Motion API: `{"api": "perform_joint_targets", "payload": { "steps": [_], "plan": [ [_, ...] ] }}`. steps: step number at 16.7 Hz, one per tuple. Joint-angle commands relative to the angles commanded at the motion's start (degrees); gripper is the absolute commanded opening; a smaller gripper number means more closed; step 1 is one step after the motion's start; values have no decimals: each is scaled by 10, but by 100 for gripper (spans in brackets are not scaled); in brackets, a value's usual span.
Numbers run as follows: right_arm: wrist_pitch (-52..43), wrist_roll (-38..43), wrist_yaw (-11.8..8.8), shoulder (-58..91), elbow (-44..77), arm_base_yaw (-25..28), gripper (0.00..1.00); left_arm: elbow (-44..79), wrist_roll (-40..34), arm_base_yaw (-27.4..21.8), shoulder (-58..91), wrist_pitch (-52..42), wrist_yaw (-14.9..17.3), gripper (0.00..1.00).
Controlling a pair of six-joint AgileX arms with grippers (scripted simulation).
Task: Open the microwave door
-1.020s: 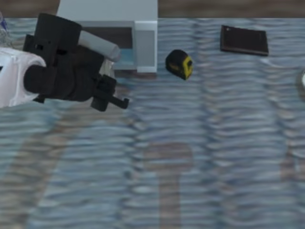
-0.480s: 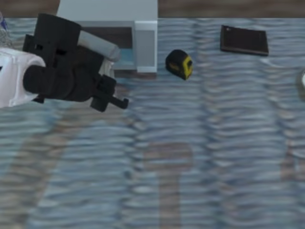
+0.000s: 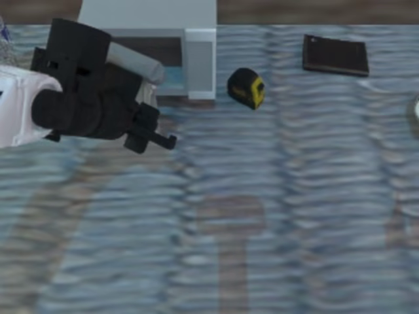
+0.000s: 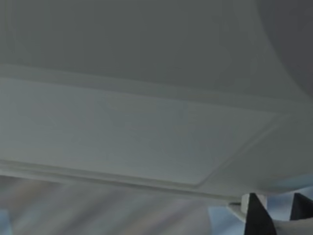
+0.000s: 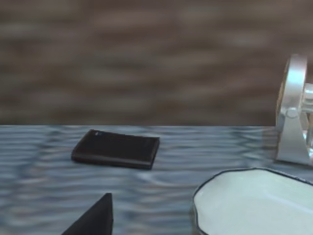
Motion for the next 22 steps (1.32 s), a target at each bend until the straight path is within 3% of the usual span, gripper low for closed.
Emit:
{"api": "perform_joint_targets", "payload": {
  "steps": [7,14,22],
  "plan": [
    [0,0,0,0,0,0,100,0,-1,-3,0,-1,6,0],
    [0,0,0,0,0,0,100,-14,60,28,-15,-14,48,0],
    [0,0,0,0,0,0,100,-14,60,28,-15,-14,48,0]
  ]
}}
